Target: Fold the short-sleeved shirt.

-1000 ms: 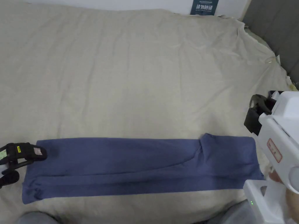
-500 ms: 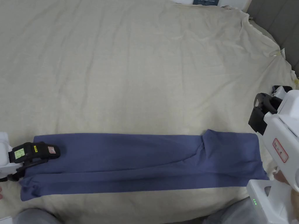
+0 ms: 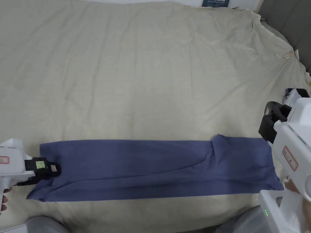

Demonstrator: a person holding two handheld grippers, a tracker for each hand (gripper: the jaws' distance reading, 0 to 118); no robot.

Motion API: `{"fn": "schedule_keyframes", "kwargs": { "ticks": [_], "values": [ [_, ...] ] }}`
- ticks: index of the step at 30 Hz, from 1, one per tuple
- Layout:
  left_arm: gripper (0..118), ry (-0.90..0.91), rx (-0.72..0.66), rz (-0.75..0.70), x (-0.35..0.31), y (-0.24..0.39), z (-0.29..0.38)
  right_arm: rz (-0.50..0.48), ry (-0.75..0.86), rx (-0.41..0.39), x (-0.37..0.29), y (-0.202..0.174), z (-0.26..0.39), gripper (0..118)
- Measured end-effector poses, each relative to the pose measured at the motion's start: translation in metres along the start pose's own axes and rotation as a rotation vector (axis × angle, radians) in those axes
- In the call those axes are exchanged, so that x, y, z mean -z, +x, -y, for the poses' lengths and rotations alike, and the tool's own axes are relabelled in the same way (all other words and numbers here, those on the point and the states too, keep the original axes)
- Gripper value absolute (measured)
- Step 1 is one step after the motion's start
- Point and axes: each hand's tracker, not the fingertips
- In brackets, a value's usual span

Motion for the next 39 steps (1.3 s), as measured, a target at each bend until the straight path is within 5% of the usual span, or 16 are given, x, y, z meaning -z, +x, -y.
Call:
{"fn": "schedule_keyframes", "kwargs": {
  "ticks": [10, 18, 29, 39],
  "values": [
    [4, 0.136, 0.104, -0.071, -0.080, 0.089, 0.004, -0.014, 0.065, 0.007, -0.008, 0.019, -0.015, 0],
    [4, 0.135, 0.272, 0.145, -0.097, 0.194, 0.018, 0.006, 0.109, 0.038, -0.023, 0.039, -0.021, 0],
    [4, -0.034, 0.423, 0.104, 0.041, 0.319, 0.051, 0.078, 0.116, 0.087, -0.050, 0.070, -0.009, 0],
    [11, -0.136, 0.535, -0.051, 0.154, 0.360, 0.097, 0.148, 0.100, 0.114, -0.060, 0.101, 0.002, 0]
  ]
}}
